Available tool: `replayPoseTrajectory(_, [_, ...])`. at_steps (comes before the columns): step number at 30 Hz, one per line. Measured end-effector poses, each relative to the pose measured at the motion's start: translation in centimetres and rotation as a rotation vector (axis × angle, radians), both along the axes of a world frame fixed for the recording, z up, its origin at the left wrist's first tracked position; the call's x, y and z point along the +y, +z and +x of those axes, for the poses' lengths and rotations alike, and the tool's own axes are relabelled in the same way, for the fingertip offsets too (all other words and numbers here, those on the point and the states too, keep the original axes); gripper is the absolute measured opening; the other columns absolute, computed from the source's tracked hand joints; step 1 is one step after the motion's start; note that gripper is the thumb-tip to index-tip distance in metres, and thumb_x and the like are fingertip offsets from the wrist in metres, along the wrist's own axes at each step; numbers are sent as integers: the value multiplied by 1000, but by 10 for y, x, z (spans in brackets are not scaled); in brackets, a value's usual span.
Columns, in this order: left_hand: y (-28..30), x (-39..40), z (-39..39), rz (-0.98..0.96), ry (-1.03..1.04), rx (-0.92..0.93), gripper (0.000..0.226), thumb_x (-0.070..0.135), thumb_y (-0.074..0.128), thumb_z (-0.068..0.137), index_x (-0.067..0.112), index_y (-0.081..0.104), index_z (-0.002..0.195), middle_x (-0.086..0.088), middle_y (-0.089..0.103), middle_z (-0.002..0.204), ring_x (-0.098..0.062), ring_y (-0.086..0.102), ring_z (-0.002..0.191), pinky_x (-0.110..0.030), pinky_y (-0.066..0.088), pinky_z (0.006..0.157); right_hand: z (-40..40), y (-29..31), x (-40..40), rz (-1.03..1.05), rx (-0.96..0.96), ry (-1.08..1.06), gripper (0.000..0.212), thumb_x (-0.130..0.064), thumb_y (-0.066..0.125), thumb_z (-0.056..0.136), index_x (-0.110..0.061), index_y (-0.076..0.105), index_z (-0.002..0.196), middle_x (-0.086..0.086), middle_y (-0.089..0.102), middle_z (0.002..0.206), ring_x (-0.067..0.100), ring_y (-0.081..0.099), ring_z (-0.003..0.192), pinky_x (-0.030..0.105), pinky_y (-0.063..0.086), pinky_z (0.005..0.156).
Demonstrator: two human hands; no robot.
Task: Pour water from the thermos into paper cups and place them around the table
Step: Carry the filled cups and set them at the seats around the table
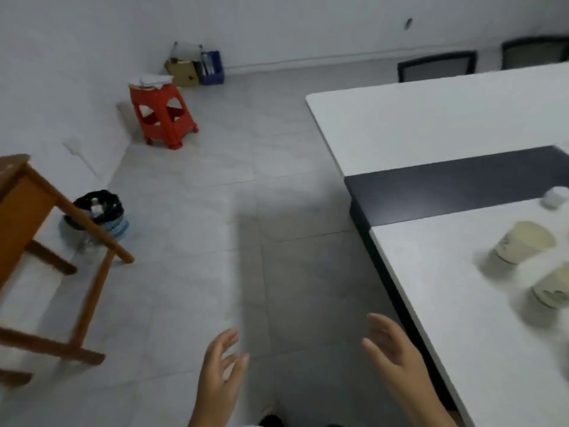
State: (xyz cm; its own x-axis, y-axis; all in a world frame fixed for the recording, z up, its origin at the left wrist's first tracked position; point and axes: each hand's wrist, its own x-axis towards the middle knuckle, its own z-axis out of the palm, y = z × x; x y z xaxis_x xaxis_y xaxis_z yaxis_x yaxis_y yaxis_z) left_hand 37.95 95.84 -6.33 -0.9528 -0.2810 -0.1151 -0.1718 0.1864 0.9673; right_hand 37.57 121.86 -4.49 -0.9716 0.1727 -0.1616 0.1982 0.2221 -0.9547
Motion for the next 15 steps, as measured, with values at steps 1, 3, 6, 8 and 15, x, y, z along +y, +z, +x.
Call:
replayPoseTrajectory(1, [-1, 4, -25, 2, -87, 3, 41, -23, 52, 76, -3, 49, 112, -17, 54, 106, 21, 55, 86, -1, 45, 70, -5, 2, 1, 2, -4, -55, 37, 2, 65, 76, -22, 56, 103, 1, 59, 108, 1, 60, 88, 0, 44, 73])
replayPoseTrajectory(3, [-2, 18, -69, 17, -231, -14, 41, -25, 52, 74, -1, 51, 107, -9, 58, 101, 21, 55, 85, -1, 45, 71, -11, 2, 8, 10, -24, -181, 38, 3, 65, 75, -24, 55, 101, 3, 59, 109, 9, 58, 93, 1, 44, 74])
replayPoseTrajectory(6, [-9, 51, -122, 24, -394, -43, 51, -27, 52, 73, 19, 55, 92, -1, 64, 99, 21, 56, 82, -1, 45, 69, -16, 2, 30, 8, -50, -428, 36, 5, 65, 74, -22, 57, 97, 8, 61, 106, 8, 61, 86, 1, 45, 71])
replayPoseTrajectory(8, [-16, 78, -152, 48, -487, -64, 61, -27, 53, 73, 32, 58, 90, -7, 62, 102, 22, 56, 82, 0, 44, 69, -21, -1, 48, -20, -59, -583, 35, 4, 64, 76, -25, 57, 94, 3, 62, 106, 0, 62, 85, 2, 46, 71])
replayPoseTrajectory(15, [-3, 191, -249, 34, -801, -35, 53, -17, 54, 79, 32, 53, 98, 0, 54, 111, 8, 57, 98, 0, 43, 76, -76, 6, 126, 1, -26, -882, 31, -3, 61, 81, -17, 53, 107, 0, 58, 110, 18, 56, 100, 28, 42, 83])
